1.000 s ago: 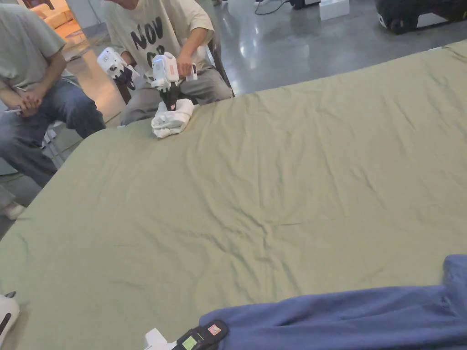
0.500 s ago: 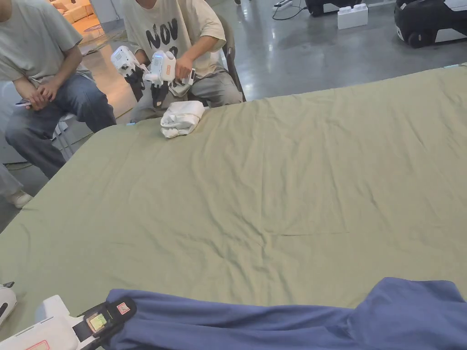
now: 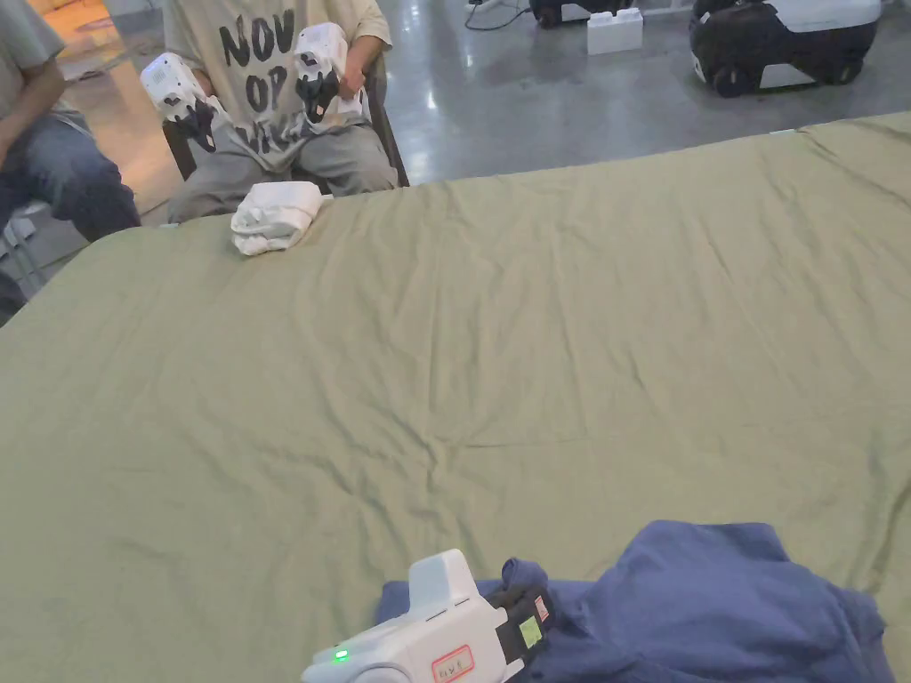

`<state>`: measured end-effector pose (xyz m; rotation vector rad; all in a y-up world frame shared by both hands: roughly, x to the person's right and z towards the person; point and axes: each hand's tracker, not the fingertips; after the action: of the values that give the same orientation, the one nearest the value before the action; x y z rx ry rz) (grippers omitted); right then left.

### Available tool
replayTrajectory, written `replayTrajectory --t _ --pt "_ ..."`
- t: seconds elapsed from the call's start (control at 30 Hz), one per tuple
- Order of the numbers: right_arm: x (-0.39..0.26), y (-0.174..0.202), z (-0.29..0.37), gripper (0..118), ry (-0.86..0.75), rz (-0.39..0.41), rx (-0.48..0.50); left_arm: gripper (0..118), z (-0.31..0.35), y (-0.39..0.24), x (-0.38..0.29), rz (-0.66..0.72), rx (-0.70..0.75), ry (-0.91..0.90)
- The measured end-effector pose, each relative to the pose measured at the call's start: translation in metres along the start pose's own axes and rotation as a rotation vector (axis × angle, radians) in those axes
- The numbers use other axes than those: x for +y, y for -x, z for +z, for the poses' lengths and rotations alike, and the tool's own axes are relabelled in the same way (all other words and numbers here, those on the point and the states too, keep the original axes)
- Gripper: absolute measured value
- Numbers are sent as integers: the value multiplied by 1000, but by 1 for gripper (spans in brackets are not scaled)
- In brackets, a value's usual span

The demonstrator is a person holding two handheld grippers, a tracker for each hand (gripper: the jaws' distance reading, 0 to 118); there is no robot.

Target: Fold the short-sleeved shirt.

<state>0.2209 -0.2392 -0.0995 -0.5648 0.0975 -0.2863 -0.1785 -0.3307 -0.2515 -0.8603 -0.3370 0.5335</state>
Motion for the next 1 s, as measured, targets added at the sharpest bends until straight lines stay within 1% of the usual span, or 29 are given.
replayTrajectory --t 0.03,0.13,0.17,0.2,0.23,0.27,0.3,0.33,0.37,0.4,0.47,0.53,0.57,0.63,0.67,0.77,0.8,0.83,0.87,0.9,0.93,0.97,1.0 --pt "-2 -3 2 0 4 -5 -7 1 -4 -8 -3 0 2 12" --pt "-9 -13 3 0 15 -26 -33 3 -8 -3 -2 18 -7 20" --pt "-11 -16 2 0 20 -37 -34 12 -6 1 1 34 -30 23" --pt "-12 -17 1 0 19 -51 -34 32 -3 5 3 70 -34 29" --pt "-14 -19 0 0 20 -62 -31 55 4 8 4 109 -73 7" --pt "-14 -19 -1 0 22 -66 -25 74 11 12 4 121 -89 -26" --pt "-15 -18 -1 0 21 -66 -22 79 19 11 5 121 -103 -50" --pt "-15 -17 -2 0 20 -63 -20 69 25 14 5 124 -105 -76" --pt "-15 -15 -3 0 20 -59 -17 41 27 16 4 127 -93 -95" --pt "-14 -15 -3 0 21 -59 -12 0 24 18 3 136 -97 -95" --pt "-14 -12 -6 0 23 -61 0 0 15 17 -2 160 -77 -62" --pt "-13 -9 -6 0 23 -57 6 0 -4 15 -11 178 -193 36" --pt "-13 -8 -7 0 22 -57 7 0 -17 11 -15 171 -194 75" --pt "-13 -7 -7 0 22 -59 11 0 -36 -2 -26 87 -99 129" --pt "-13 -5 -7 0 21 -59 12 0 -44 -7 -31 50 -75 150" --pt "-13 -3 -8 0 19 -58 17 0 -43 -13 -30 49 -78 117" --pt "-13 -3 -9 0 21 -57 22 3 -40 -12 -28 53 -80 119" --pt "-13 -2 -10 0 25 -57 27 11 -34 -5 -21 67 -93 121" --pt "-13 -1 -13 0 28 -55 32 26 -26 -2 -17 95 -112 118" --pt "-14 0 -14 0 31 -53 34 56 -16 3 -13 117 -145 101" --pt "-14 1 -16 0 31 -51 38 75 0 12 -8 134 -188 61" --pt "-14 1 -17 0 32 -52 46 86 15 27 0 146 -204 29" --pt "-14 2 -19 0 34 -53 56 90 29 38 5 160 -201 2"
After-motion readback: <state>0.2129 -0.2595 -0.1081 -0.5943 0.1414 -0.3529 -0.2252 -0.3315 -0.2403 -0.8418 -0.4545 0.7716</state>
